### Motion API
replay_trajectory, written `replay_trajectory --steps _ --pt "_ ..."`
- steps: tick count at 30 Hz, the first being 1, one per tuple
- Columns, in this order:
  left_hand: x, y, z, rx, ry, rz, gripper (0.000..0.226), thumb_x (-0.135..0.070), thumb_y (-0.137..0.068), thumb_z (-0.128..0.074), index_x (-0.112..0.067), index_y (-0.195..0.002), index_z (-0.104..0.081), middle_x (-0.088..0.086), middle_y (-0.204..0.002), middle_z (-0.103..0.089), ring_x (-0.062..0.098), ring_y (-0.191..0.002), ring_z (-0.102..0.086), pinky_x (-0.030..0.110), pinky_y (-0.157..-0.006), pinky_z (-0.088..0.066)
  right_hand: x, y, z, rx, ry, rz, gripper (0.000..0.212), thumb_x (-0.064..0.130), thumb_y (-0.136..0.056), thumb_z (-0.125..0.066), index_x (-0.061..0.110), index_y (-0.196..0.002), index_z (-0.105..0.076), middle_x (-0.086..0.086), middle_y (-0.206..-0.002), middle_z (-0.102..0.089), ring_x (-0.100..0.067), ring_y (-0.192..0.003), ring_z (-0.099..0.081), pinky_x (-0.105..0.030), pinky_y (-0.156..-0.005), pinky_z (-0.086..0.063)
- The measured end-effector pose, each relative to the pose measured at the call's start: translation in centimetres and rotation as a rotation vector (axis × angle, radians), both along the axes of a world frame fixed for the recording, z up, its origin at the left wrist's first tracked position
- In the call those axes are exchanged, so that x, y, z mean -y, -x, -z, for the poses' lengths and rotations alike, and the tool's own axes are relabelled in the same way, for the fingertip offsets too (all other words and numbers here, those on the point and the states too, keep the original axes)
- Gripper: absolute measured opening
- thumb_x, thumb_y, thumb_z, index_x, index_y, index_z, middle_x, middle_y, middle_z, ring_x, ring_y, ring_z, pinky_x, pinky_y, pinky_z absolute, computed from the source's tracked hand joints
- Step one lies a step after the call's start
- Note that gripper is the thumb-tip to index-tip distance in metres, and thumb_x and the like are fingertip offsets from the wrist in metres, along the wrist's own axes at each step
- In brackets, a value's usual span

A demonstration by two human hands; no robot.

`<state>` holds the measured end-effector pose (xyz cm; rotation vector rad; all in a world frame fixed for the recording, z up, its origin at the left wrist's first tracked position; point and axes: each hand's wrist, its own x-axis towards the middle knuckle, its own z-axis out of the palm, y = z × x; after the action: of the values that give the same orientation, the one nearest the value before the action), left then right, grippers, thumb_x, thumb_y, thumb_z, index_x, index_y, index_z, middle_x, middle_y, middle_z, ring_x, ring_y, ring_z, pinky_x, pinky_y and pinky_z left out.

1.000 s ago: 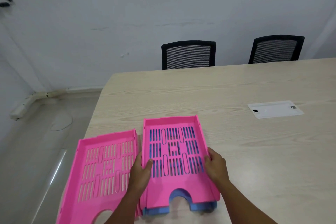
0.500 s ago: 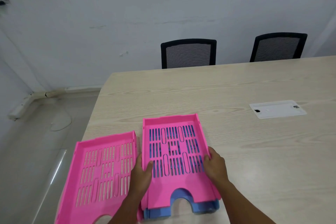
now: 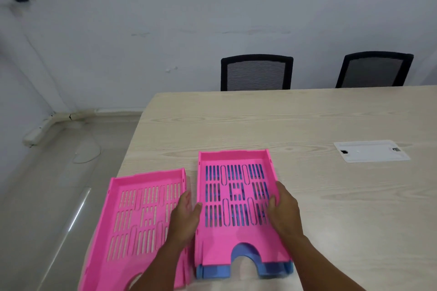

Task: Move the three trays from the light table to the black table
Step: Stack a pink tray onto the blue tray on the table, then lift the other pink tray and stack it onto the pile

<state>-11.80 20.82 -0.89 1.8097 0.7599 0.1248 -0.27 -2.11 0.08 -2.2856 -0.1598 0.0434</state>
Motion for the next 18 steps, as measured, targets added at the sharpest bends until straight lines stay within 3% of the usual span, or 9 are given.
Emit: replay_trajectory --steps 4,7,15,18 --pt "-2.3 1.4 -0.1 0.02 0.0 -0.032 0.052 -0.013 -0.097 -0.058 -0.012 -0.146 -0.042 0.01 -0.153 -0.046 0.025 -0.141 -0.042 0.042 -0.116 -0.035 -2.9 0.3 -0.6 0.053 -0.013 -0.001 0.037 0.008 -0.095 -0.051 0.007 -0.131 -0.06 -0.017 -0.118 -0.071 -0.035 -0.105 -0.068 -0.043 -0.094 -0.054" --pt "-4.2 3.1 -0.1 0.026 -0.014 -0.066 0.047 -0.014 -0.097 -0.058 -0.012 -0.142 -0.047 0.01 -0.148 -0.051 0.023 -0.138 -0.046 0.037 -0.114 -0.035 -5.9 0.9 -0.6 0.054 -0.009 -0.047 0.041 0.007 -0.095 -0.056 -0.001 -0.135 -0.059 -0.022 -0.132 -0.065 -0.035 -0.121 -0.063 -0.039 -0.106 -0.045" --pt "-9.2 8.7 -0.1 -0.005 -0.111 -0.114 0.043 -0.017 -0.097 -0.059 -0.015 -0.139 -0.052 0.004 -0.143 -0.056 0.022 -0.136 -0.049 0.036 -0.114 -0.036 -15.4 5.6 -0.7 0.071 -0.084 -0.297 0.027 0.004 -0.095 -0.055 0.001 -0.119 -0.068 -0.015 -0.111 -0.074 -0.024 -0.1 -0.069 -0.034 -0.096 -0.052" --pt "-11.1 10.8 0.1 -0.013 -0.158 -0.157 0.042 -0.015 -0.096 -0.06 -0.013 -0.138 -0.054 0.005 -0.141 -0.058 0.023 -0.135 -0.051 0.027 -0.108 -0.034 -18.4 7.6 -0.4 0.055 -0.111 -0.348 0.029 0.004 -0.094 -0.056 0.0 -0.12 -0.068 -0.016 -0.113 -0.074 -0.025 -0.104 -0.069 -0.027 -0.096 -0.049"
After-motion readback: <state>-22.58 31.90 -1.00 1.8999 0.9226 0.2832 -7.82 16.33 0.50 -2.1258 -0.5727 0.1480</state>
